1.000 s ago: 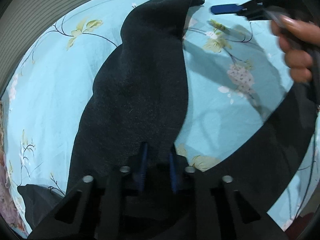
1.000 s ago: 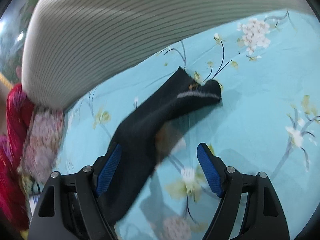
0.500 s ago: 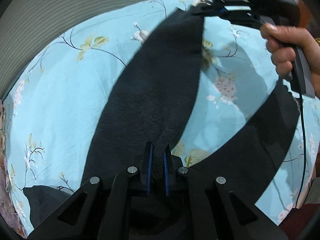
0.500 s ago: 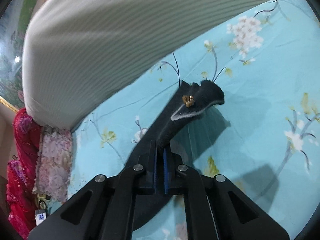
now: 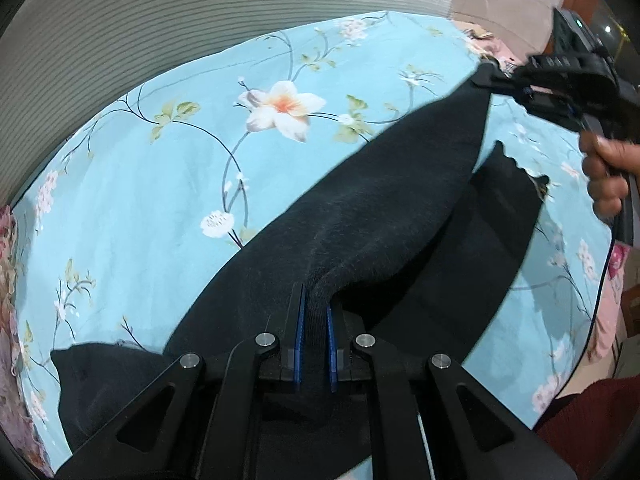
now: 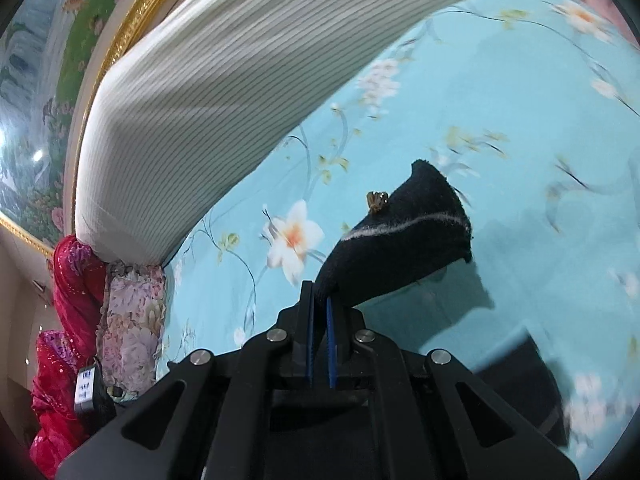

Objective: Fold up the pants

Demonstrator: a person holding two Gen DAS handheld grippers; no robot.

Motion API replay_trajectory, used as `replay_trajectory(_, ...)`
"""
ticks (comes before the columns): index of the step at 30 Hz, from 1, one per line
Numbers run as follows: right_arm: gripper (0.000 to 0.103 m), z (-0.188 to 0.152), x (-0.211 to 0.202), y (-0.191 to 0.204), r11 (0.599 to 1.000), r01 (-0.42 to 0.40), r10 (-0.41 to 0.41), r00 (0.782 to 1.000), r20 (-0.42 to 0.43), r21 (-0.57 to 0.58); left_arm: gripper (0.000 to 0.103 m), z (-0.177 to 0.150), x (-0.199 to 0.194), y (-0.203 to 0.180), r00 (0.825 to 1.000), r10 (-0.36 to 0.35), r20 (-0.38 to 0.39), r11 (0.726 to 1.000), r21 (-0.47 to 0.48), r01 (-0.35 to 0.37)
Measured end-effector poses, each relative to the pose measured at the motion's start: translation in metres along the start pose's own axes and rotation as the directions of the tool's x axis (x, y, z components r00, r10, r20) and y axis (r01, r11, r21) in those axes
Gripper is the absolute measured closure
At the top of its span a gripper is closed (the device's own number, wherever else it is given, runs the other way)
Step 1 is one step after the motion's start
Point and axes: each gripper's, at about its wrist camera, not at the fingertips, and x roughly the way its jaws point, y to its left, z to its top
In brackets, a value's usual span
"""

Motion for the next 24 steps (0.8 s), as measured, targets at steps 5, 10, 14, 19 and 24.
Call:
replay_trajectory(5, 0.097, -0.037, -0.027, -0.014, 0.999, 0.032, -0.031, 0.999, -0.011, 0.020, 0.096, -0.017, -0.001, -0.021, 1.000, -0.002, 0.007, 1.000, 0.008, 0.002)
replay_trajectory(10, 0.097, -0.066, -0.039, -0.033, 0.996, 0.081, -0.079, 0.996, -0.037, 0.046, 0.096, -0.031, 0.001, -0.033, 1.000, -0.004, -0.003, 1.000, 0.020, 0.004)
replay_trajectory(14, 0.097, -0.080, -0.035, -0.051, 0.988, 0.147, -0.143, 0.987, -0.071, 0.051, 0.096, -0.041, 0.006, -0.040, 1.000, -0.013, -0.014, 1.000, 0.028, 0.013)
replay_trajectory(19, 0.097, -0.092, -0.028, -0.069, 0.976, 0.211, -0.203, 0.973, -0.109, 0.060, 0.097, -0.051, 0.019, -0.048, 0.999, -0.020, -0.050, 0.999, 0.033, 0.022)
replay_trajectory(24, 0.097, -0.098, -0.027, -0.074, 0.967, 0.252, -0.244, 0.961, -0.126, 0.046, 0.096, -0.063, 0.035, -0.048, 0.995, -0.029, -0.096, 0.999, 0.015, 0.030)
